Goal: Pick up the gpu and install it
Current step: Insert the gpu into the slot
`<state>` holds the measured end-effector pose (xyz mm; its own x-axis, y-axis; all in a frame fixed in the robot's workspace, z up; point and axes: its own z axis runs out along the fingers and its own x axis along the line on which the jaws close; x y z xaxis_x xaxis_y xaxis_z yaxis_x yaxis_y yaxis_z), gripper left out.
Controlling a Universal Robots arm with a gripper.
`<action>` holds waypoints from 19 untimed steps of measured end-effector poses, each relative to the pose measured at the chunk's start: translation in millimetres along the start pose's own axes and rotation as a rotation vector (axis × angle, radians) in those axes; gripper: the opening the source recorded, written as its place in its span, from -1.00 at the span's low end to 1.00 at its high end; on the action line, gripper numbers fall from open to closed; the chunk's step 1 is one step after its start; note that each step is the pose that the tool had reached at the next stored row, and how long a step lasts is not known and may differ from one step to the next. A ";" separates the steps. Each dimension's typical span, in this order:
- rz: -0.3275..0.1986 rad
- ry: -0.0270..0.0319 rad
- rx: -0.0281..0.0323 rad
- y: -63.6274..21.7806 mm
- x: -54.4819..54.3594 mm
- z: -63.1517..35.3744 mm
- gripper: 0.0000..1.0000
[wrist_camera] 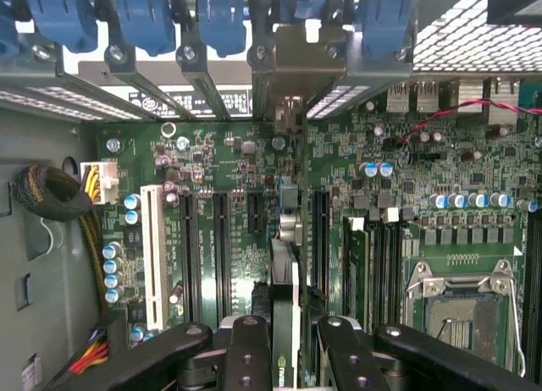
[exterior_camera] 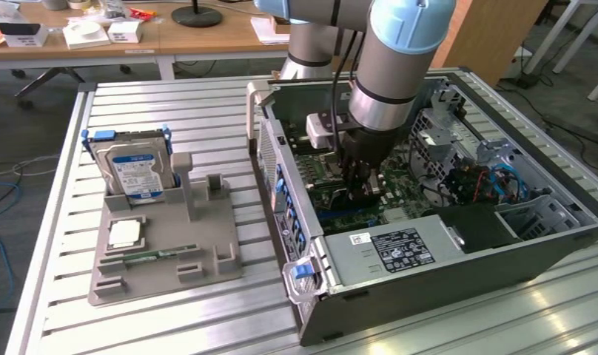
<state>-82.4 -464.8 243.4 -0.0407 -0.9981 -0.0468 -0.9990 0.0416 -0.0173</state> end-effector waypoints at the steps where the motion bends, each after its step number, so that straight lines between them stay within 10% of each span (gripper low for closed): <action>1: 0.000 0.0002 0.0000 0.0 0.0 0.0 -0.47; 19: -0.001 0.0002 -0.0001 -0.1 -0.1 -1.0 -0.47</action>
<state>-82.4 -464.8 244.4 -0.0393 -0.9981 -0.0466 -0.9990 0.0401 -0.0173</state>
